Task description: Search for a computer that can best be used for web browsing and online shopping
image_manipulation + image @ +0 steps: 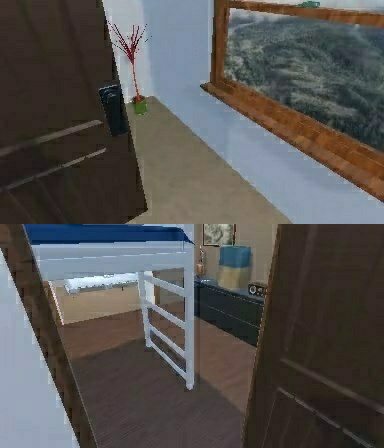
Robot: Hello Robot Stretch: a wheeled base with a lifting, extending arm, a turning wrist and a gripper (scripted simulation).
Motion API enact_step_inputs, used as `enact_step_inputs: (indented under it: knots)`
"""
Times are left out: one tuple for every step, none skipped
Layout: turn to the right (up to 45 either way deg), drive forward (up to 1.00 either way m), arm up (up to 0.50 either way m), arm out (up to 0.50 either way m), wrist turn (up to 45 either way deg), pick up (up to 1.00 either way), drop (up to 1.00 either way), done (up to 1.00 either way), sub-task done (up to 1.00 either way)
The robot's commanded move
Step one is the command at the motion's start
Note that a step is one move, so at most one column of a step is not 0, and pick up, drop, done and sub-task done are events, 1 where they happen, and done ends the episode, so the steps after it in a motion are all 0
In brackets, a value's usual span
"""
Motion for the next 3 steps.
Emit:
enact_step_inputs:
  knots:
    - [0.0, 1.00, 0.00, 0.00, 0.0, 0.00, 0.00, 0.00, 0.00]
    - [-9.0, 0.00, 0.00, 0.00, 0.0, 0.00, 0.00, 0.00, 0.00]
    - [0.0, 0.05, 0.00, 0.00, 0.0, 0.00, 0.00, 0.00, 0.00]
